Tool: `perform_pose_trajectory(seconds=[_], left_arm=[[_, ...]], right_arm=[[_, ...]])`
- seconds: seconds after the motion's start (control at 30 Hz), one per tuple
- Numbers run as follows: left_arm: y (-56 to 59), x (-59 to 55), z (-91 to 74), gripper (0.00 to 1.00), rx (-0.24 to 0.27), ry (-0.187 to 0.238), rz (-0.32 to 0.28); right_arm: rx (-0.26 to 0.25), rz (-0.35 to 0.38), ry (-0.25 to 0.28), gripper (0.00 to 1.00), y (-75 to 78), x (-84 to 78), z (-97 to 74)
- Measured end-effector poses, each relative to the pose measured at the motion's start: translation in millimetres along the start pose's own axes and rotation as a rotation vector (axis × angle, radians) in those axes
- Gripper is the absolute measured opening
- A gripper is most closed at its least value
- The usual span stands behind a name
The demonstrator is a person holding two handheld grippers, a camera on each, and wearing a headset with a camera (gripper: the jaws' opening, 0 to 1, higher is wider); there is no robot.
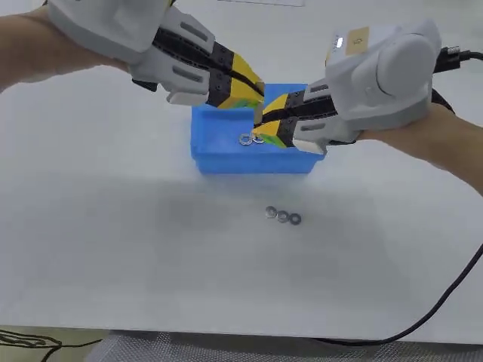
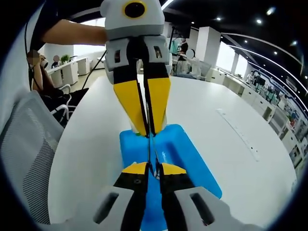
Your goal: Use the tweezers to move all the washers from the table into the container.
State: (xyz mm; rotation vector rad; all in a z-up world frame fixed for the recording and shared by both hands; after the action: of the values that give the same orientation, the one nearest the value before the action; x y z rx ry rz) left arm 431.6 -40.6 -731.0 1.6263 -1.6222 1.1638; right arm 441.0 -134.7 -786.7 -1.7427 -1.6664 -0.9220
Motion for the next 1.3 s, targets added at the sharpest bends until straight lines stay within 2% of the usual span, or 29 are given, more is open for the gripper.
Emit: perform_pose_trajectory(seconds=[0.17, 0.33, 0.5, 0.8, 1.03, 1.3], left_arm=[[-5.3, -5.1, 3.6, 0.05, 0.007, -0.002, -0.017], [-13.8, -16.4, 10.5, 0.05, -0.007, -0.018, -0.043], [-14.8, -22.0, 14.2, 0.05, -0.016, -0.033, -0.053], [-6.9, -13.4, 12.2, 0.05, -0.009, -0.032, -0.038], [-6.2, -8.1, 5.4, 0.05, 0.002, -0.027, -0.02], [5.4, 15.4, -4.1, 0.05, 0.005, -0.013, 0.022]], right_arm=[[0.002, 0.045, 0.01, 0.1, 3.3, -5.5, 3.1], [0.017, 0.055, -0.019, 0.1, 2.9, -11.8, 9.5], [0.018, 0.069, -0.015, 0.1, 2.5, -13.5, 9.9], [0.018, 0.059, -0.01, 0.11, 2.4, -11.7, 8.0], [0.006, 0.049, 0.01, 0.12, -1.7, -4.5, 2.5], [-0.008, 0.027, 0.038, 0.14, -10.6, 8.8, -5.1]])
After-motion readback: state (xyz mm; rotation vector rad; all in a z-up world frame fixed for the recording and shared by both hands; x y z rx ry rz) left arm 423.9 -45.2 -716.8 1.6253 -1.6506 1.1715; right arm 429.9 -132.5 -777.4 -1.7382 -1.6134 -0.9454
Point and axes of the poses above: the centre of the closed fingertips' face, and the gripper's own axes: z roughly forward along the fingers, y roughly to its right, x roughly out of its top, the point moved 7 cm from there along -z, roughly backward along the fingers, and after that the axes turned 4 degrees about x, right-handed, at the moved point
